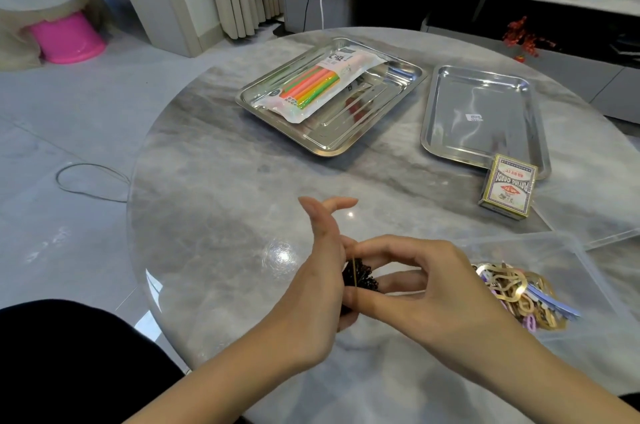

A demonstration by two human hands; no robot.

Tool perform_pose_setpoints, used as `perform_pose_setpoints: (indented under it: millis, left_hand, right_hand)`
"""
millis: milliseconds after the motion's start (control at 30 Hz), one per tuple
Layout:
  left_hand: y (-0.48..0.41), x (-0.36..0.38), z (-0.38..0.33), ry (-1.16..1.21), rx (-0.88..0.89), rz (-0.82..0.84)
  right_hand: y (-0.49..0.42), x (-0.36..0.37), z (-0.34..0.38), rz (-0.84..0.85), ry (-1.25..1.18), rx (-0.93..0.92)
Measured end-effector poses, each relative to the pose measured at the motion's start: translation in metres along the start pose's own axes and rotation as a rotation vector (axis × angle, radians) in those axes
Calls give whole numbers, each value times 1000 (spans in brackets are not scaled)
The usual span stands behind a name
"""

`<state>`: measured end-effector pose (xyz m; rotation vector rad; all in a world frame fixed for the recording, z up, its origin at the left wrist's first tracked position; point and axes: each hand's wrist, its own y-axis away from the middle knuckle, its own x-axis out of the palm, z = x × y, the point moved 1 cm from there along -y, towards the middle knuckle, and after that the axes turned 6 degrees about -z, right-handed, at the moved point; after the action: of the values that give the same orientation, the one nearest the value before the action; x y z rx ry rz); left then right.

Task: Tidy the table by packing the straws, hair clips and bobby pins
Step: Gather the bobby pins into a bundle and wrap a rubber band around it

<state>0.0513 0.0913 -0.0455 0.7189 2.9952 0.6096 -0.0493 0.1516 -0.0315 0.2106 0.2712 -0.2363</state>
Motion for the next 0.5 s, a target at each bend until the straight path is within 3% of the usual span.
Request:
perform_pose_setpoints:
  millis: [233,500]
  left_hand:
    - [-4,-11,12,10,-319,233]
    - [-11,-19,10,93,-498,361]
  right_hand:
    - [-5,-8,-2,146,126,60]
    - [-4,-18,0,291,226,-49]
